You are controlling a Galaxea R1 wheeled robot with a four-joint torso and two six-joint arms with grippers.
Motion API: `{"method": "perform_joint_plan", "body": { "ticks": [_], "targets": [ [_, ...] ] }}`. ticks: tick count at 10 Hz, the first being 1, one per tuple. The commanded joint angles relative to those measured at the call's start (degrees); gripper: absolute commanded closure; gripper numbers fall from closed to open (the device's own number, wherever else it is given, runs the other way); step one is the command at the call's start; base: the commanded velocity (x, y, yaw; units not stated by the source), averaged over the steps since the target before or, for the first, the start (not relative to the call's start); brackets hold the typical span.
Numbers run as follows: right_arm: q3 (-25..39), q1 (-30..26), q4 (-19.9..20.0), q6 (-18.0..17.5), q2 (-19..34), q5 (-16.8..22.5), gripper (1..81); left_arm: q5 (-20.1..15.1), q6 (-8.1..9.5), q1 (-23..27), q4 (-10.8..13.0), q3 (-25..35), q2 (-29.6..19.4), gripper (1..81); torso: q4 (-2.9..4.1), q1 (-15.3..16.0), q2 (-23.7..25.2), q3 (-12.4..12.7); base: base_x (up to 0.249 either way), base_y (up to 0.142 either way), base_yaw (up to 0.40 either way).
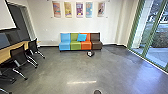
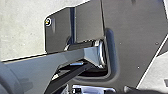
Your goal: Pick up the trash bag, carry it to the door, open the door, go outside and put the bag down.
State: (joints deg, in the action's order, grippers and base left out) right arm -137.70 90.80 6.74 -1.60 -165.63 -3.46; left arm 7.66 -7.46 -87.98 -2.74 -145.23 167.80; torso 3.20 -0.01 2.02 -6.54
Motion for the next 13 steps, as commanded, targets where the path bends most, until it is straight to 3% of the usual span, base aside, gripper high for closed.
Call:
{"method": "perform_joint_plan", "body": {
  "ticks": [1,13],
  "targets": [
    [0.7,-1.8,-0.4,0.5,0.2,3.8,1.0,-3.1,-0.27,1.9,0.4,0.4,-0.1,1.0,0.0,0.0,0.0,0.0,0.15,0.0,0.0],
    [0.6,-0.8,-0.7,0.5,0.0,2.8,1.0,-3.1,-0.36,1.8,0.9,0.4,0.3,1.0,0.0,0.1,0.0,0.0,0.174,0.0,0.0]
  ]
}}
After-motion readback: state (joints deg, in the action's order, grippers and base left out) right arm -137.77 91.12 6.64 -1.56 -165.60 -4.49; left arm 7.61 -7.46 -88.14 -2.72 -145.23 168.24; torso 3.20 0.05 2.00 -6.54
